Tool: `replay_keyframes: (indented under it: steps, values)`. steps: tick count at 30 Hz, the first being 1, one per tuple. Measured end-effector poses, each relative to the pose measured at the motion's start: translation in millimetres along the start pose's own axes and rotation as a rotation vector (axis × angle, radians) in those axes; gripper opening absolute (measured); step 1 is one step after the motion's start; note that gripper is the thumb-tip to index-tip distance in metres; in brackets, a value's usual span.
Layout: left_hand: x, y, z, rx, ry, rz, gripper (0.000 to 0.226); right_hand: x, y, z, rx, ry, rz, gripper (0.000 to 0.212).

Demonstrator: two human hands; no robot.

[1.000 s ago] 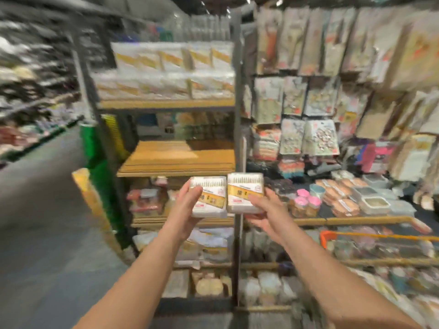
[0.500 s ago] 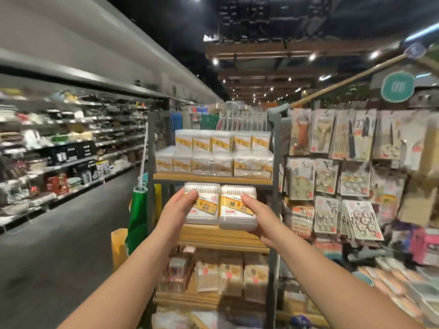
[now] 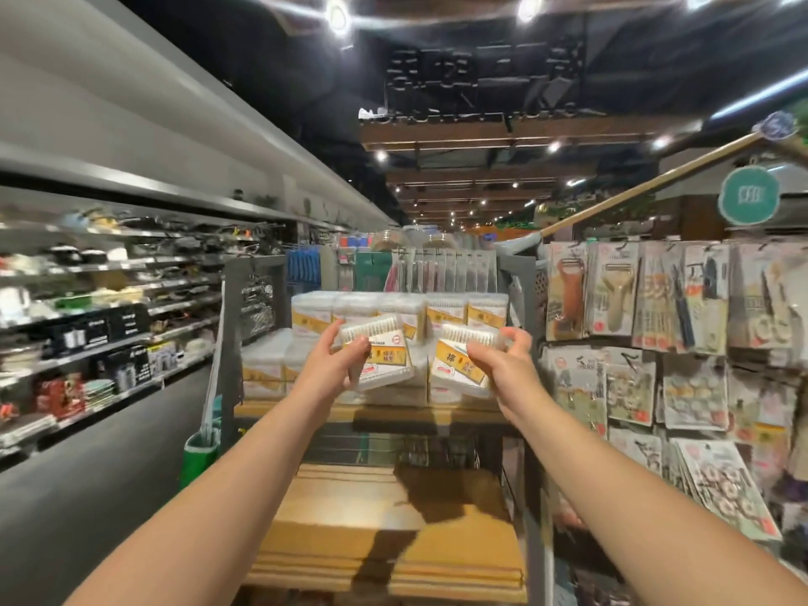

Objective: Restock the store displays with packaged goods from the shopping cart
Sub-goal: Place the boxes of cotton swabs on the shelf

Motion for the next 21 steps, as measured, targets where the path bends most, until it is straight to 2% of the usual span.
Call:
replay_keyframes:
  steps: [5,10,13,17,21]
  values:
    - [8,0,59,-0.028,0.061,0.082,0.050,-29,5,68,0.047,-0.163,-0.285,0.063]
    - [-3,-6,101,-0.065,0.039,0.096,0.060,-18,19,117,0.040,-0.129,-0.482,0.074]
    - [-11,2,112,-0.120,0.022,0.136,0.051,-2,22,134,-0.003,-0.052,-0.571,0.075]
    - [-21,3,119,-0.153,0.009,0.130,0.047,9,27,146,-0.092,-0.070,-0.750,0.073]
    - [-21,-4,126,-0.185,0.000,0.120,0.050,8,21,154,-0.034,-0.095,-0.757,0.071]
Point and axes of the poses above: each hand's wrist, its own z-axis towards the middle knuckle, its own y-axis out of the palm, x = y × z, the point moved 7 cm from there along z, towards the middle knuckle, and after that the axes turned 2 degrees about -z, right-handed, at the moved point
